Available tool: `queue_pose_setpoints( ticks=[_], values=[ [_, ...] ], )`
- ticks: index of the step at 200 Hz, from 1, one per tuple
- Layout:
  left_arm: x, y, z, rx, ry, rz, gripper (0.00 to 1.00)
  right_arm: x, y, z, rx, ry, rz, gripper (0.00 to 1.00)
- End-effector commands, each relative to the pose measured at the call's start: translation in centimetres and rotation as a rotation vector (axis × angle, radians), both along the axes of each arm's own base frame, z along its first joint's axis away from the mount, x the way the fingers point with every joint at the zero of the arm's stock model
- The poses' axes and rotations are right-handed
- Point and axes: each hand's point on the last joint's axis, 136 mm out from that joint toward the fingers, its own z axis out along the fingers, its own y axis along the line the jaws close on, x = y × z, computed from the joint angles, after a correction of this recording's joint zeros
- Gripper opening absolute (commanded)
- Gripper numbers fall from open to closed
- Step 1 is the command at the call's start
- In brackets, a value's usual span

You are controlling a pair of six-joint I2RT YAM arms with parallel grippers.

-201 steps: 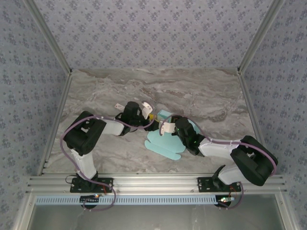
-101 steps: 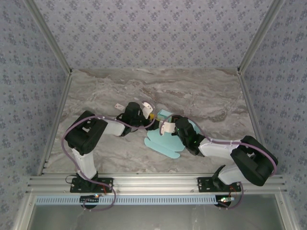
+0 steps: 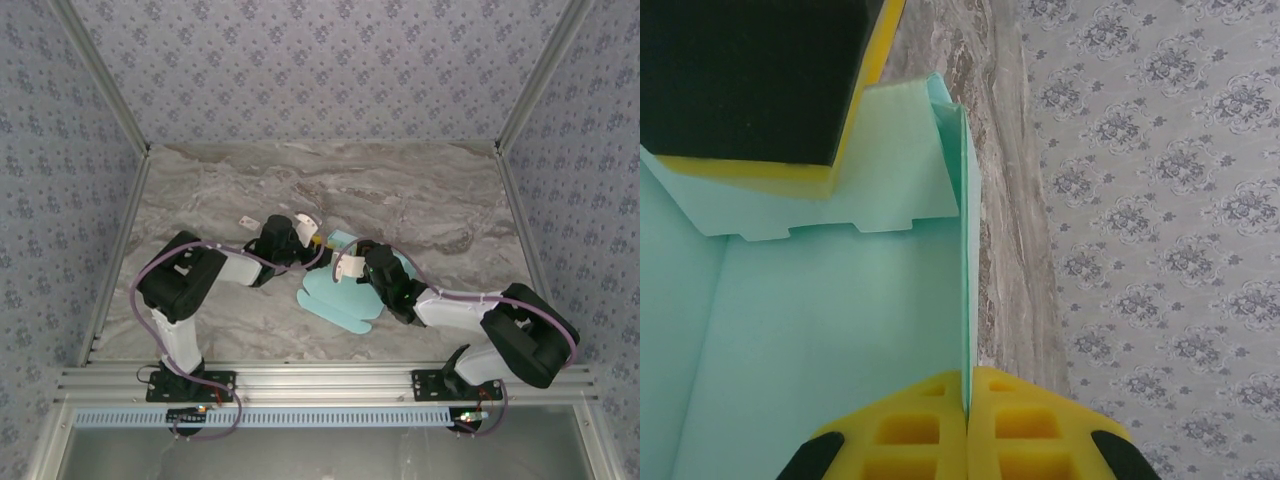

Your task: Fold the paper box

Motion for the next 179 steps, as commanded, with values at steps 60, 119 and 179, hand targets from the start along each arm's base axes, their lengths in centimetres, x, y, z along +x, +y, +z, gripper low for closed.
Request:
queue_pose_setpoints(
  ticks=[60, 119, 179],
  values=[
    [3.4, 1.5, -0.8, 0.086, -0.096, 0.262, 0.45, -0.9, 0.7, -0.3, 0.051, 0.06, 0.038, 0.0],
    [4.9, 3.6, -0.8, 0.052, -0.073, 0.467, 0.35, -1.1, 0.8, -0.8, 0.102, 0.098, 0.036, 0.0],
    [6.0, 6.3, -1.6, 0.033, -0.002, 0.693, 0.25, -1.7, 0.7, -1.0, 0.165, 0.128, 0.031, 0.0]
  ],
)
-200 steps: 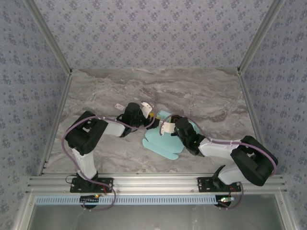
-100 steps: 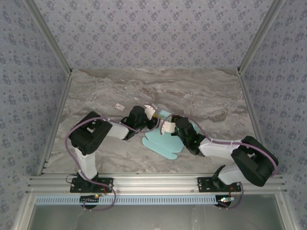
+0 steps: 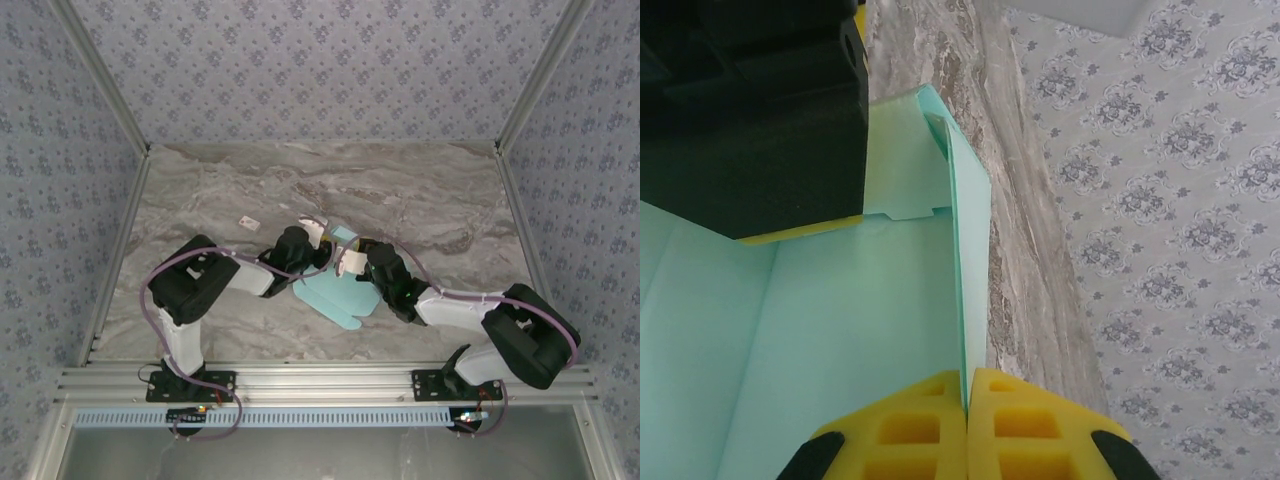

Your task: Fold the paper box

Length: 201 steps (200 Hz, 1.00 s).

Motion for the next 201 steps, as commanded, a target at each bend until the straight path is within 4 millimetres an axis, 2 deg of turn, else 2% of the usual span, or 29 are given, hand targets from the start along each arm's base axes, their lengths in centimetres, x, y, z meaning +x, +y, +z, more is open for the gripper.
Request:
queue_pose_setpoints(
  ticks=[1, 31, 61, 111, 173, 201],
  values=[
    [4.7, 7.1, -1.6, 0.052, 0.017, 0.394, 0.24, -1.9, 0.8, -1.2, 0.045, 0.08, 0.073, 0.0],
    [4.8, 8.1, -2.0, 0.091, 0.027, 0.472, 0.21, -2.3, 0.7, -1.1, 0.08, 0.097, 0.083, 0.0],
    [4.7, 7.3, -1.8, 0.089, 0.015, 0.45, 0.22, -2.4, 0.7, -1.3, 0.11, 0.118, 0.078, 0.0],
    [3.4, 3.8, -0.8, 0.076, -0.065, 0.198, 0.35, -1.6, -0.3, -1.3, 0.115, 0.135, 0.032, 0.0],
    [2.2, 2.2, 1.1, 0.058, -0.146, 0.055, 0.45, -1.5, -0.5, -1.6, 0.111, 0.154, 0.027, 0.0],
    [2.0, 2.3, 1.6, 0.054, -0.163, 0.05, 0.5, -1.5, -0.6, -1.7, 0.108, 0.158, 0.026, 0.0]
  ],
)
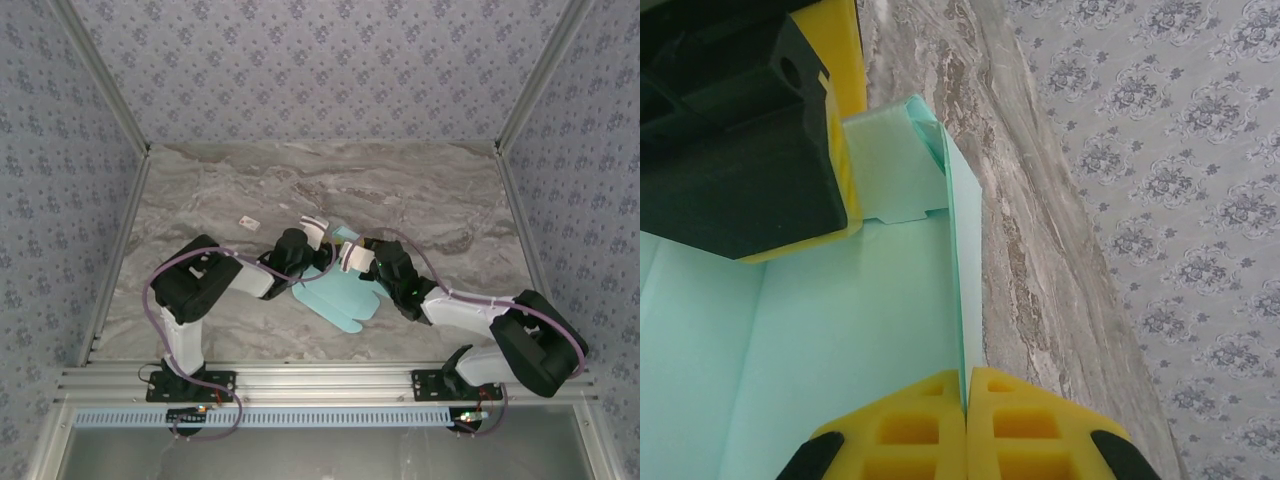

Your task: Fold the paper box

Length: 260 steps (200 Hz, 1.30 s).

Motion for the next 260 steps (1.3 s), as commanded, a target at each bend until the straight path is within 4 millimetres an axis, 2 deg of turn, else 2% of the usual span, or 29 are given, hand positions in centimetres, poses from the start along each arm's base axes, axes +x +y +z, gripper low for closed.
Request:
queue_pose_setpoints(
  ticks=[1, 98, 160, 234, 260],
  values=[
    [2.0, 2.3, 1.3, 0.004, -0.065, 0.088, 0.5, -1.4, 0.2, -1.7, 0.0, 0.086, 0.038, 0.0],
    [1.9, 2.9, 2.7, -0.021, -0.094, 0.096, 0.68, -1.4, 0.2, -1.8, -0.003, 0.092, 0.04, 0.0],
    [1.3, 2.3, 4.0, -0.064, -0.107, 0.029, 0.76, -1.2, 0.2, -2.1, -0.01, 0.099, 0.037, 0.0],
    [0.9, 1.5, 4.6, -0.075, -0.11, -0.027, 0.78, -1.2, 0.2, -2.0, -0.011, 0.097, 0.036, 0.0],
    [1.4, 1.9, 4.5, -0.06, -0.101, 0.008, 0.7, -1.2, 0.2, -1.9, -0.01, 0.096, 0.036, 0.0]
  ],
)
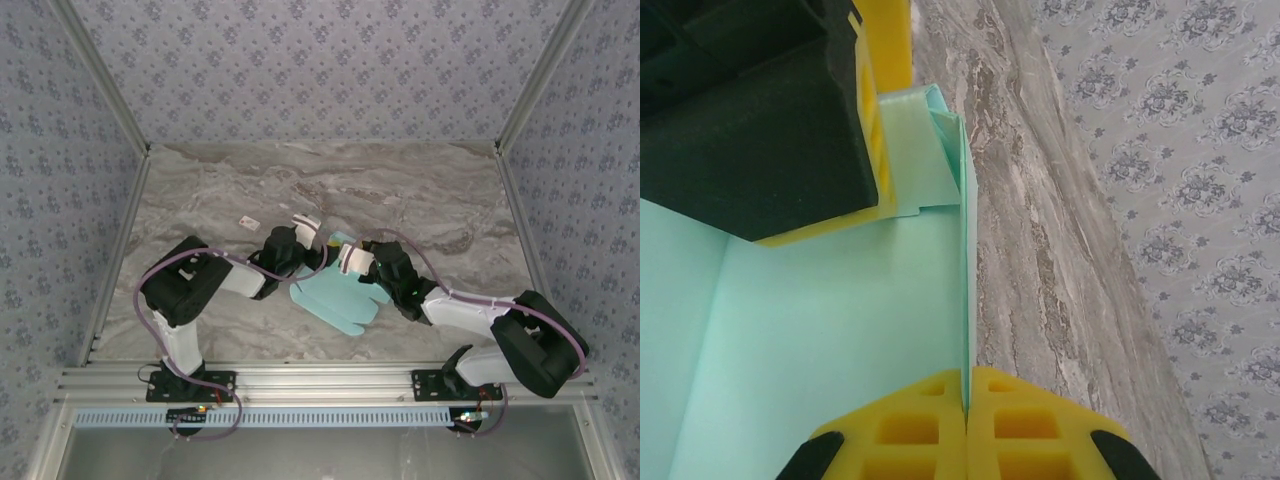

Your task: Fold the paper box

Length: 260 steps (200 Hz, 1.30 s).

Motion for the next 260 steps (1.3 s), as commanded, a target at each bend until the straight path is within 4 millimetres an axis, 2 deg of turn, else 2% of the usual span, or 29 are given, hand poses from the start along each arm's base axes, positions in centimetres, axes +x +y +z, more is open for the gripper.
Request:
queue_pose_setpoints(
  ticks=[1, 48, 101, 123, 157, 180, 212, 260],
  values=[
    [1.6, 0.6, 3.1, -0.04, -0.072, 0.055, 0.7, -0.6, -0.3, -1.3, -0.022, 0.055, 0.004, 0.0],
    [2.8, 1.2, 2.4, 0.014, -0.068, 0.127, 0.52, -0.8, 0.0, -1.1, -0.009, 0.056, 0.011, 0.0],
    [4.4, 3.4, 2.1, 0.09, -0.085, 0.336, 0.36, -1.3, 0.6, -0.3, 0.013, 0.059, 0.031, 0.0],
    [4.8, 4.5, 2.1, 0.101, -0.081, 0.432, 0.32, -1.6, 1.0, -0.4, 0.014, 0.064, 0.041, 0.0],
    [4.9, 5.0, 2.0, 0.1, -0.083, 0.465, 0.31, -1.6, 0.8, -0.5, 0.005, 0.063, 0.034, 0.0],
    [4.1, 3.5, 2.5, 0.071, -0.103, 0.352, 0.36, -1.3, 0.4, -0.4, 0.002, 0.059, 0.015, 0.0],
    [2.3, 1.5, 3.2, 0.036, -0.102, 0.174, 0.54, -0.9, -0.3, -0.1, -0.003, 0.053, -0.013, 0.0],
    [-0.2, 0.3, 3.4, 0.05, -0.093, 0.005, 0.7, -0.8, -0.6, 0.0, -0.003, 0.056, -0.025, 0.0]
  ],
)
